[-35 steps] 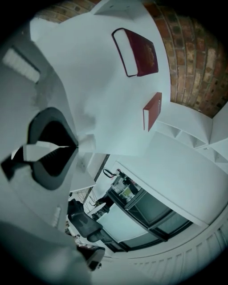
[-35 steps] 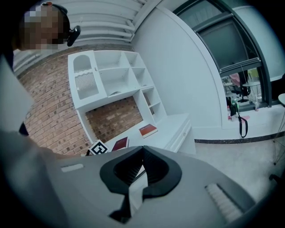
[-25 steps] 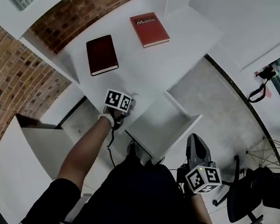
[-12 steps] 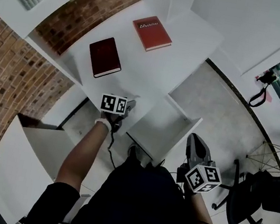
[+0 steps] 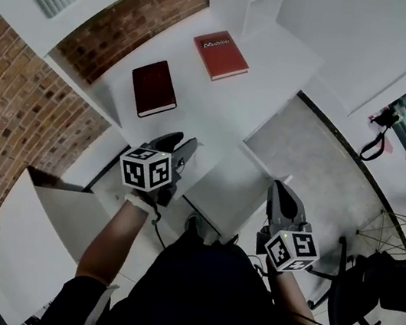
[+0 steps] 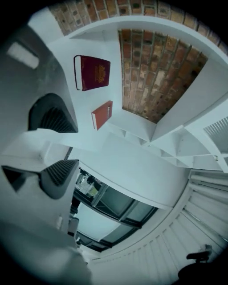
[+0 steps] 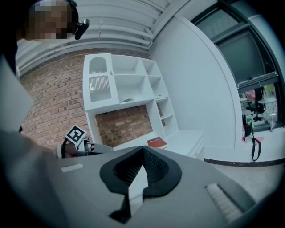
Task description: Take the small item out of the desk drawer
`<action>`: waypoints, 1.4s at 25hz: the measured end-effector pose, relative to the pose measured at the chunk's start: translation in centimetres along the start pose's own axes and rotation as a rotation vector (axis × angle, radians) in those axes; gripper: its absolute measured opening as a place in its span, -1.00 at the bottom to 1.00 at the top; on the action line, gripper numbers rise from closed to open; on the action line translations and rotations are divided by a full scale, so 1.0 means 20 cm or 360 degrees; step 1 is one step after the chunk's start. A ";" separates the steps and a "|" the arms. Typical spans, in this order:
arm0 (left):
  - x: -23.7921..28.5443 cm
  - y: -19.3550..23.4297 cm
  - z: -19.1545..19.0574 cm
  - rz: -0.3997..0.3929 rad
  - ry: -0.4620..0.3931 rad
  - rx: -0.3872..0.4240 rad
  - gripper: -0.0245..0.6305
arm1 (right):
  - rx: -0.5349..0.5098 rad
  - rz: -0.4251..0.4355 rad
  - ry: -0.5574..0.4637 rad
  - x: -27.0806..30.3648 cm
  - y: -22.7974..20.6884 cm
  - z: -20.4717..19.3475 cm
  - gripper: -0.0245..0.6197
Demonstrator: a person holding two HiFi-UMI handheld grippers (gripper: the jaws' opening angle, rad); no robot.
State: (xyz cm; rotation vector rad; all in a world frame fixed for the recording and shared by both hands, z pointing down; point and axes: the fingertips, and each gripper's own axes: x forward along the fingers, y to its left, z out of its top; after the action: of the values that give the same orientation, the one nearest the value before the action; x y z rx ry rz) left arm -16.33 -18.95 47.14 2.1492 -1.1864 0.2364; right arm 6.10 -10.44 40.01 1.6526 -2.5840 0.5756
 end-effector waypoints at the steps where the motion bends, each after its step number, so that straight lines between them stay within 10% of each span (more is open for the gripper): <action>1: -0.03 -0.06 0.03 -0.0025 -0.0049 0.0004 -0.33 | -0.0017 0.0014 -0.0017 0.01 0.01 0.03 -0.91; 15: -0.33 -0.39 0.24 0.0165 -0.0550 0.0545 -0.92 | -0.0239 0.0120 -0.0154 0.10 0.13 0.26 -0.91; 35: -0.35 -0.51 0.19 0.0095 -0.0545 0.0581 -0.92 | -0.0400 0.0194 -0.0228 0.08 0.23 0.34 -0.92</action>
State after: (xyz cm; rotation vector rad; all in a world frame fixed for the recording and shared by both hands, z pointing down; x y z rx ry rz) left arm -12.71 -12.78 36.48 2.5468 -1.4947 0.1189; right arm 2.65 -12.22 32.68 1.5164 -2.7345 0.1297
